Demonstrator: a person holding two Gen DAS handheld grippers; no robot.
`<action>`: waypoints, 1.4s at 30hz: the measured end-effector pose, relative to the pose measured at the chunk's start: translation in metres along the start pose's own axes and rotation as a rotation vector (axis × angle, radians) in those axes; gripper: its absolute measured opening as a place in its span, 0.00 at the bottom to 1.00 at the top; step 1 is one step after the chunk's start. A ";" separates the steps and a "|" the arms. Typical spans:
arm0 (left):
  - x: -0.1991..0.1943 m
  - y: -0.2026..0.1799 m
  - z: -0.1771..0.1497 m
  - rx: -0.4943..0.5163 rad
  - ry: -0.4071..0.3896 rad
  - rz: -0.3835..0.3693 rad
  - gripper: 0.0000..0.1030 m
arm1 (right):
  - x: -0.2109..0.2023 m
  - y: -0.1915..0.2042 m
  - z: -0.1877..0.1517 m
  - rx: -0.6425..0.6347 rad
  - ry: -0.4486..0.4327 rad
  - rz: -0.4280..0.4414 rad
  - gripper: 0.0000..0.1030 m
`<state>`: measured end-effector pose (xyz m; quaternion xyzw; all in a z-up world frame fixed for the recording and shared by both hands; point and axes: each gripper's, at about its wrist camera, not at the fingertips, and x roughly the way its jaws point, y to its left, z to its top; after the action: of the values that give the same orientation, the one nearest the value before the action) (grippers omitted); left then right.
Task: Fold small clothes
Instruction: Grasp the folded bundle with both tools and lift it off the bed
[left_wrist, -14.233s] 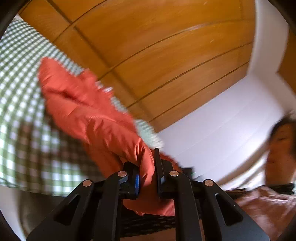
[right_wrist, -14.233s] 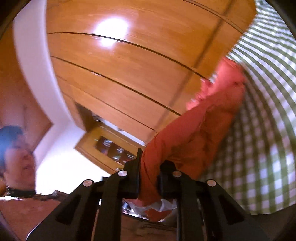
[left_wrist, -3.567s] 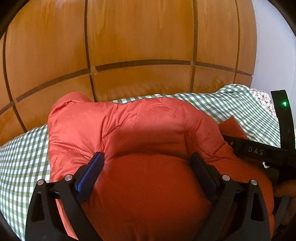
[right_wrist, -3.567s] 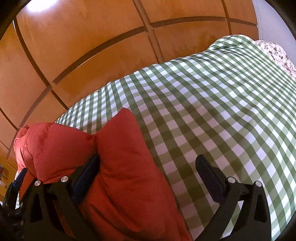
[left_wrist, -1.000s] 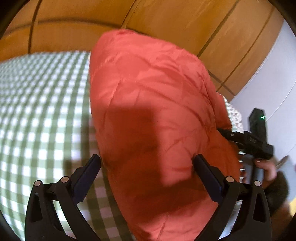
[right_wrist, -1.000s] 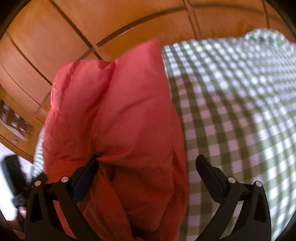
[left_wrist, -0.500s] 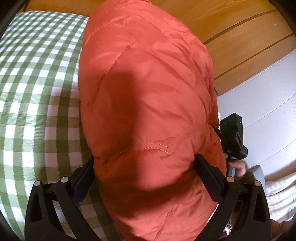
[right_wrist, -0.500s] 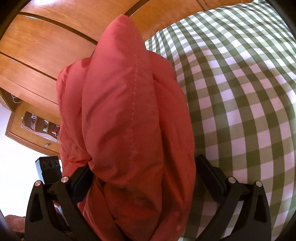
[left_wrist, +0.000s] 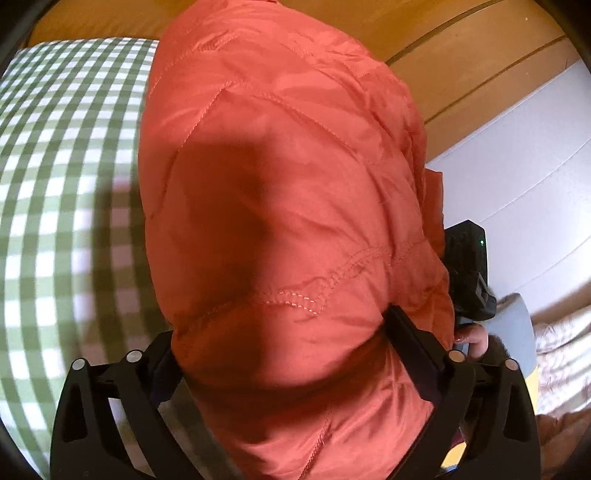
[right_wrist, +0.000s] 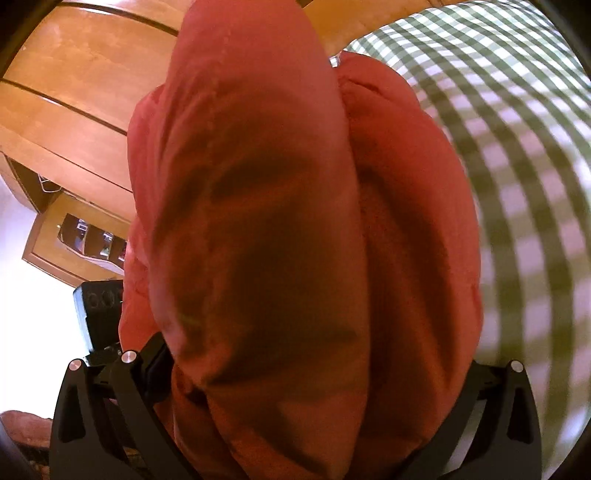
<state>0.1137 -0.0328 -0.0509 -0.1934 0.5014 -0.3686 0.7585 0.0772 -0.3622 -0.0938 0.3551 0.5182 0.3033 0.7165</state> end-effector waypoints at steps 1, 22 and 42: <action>-0.002 0.005 -0.004 -0.010 -0.014 -0.006 0.97 | 0.002 0.003 -0.003 -0.004 -0.032 -0.017 0.98; -0.094 -0.047 -0.051 0.221 -0.241 0.223 0.77 | 0.025 0.081 -0.057 -0.052 -0.187 0.038 0.89; -0.093 0.047 0.033 0.121 -0.363 0.544 0.88 | 0.172 0.116 0.036 -0.195 -0.257 -0.068 0.93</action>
<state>0.1397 0.0660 -0.0106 -0.0698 0.3686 -0.1413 0.9161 0.1521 -0.1657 -0.0814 0.3022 0.4020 0.2799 0.8177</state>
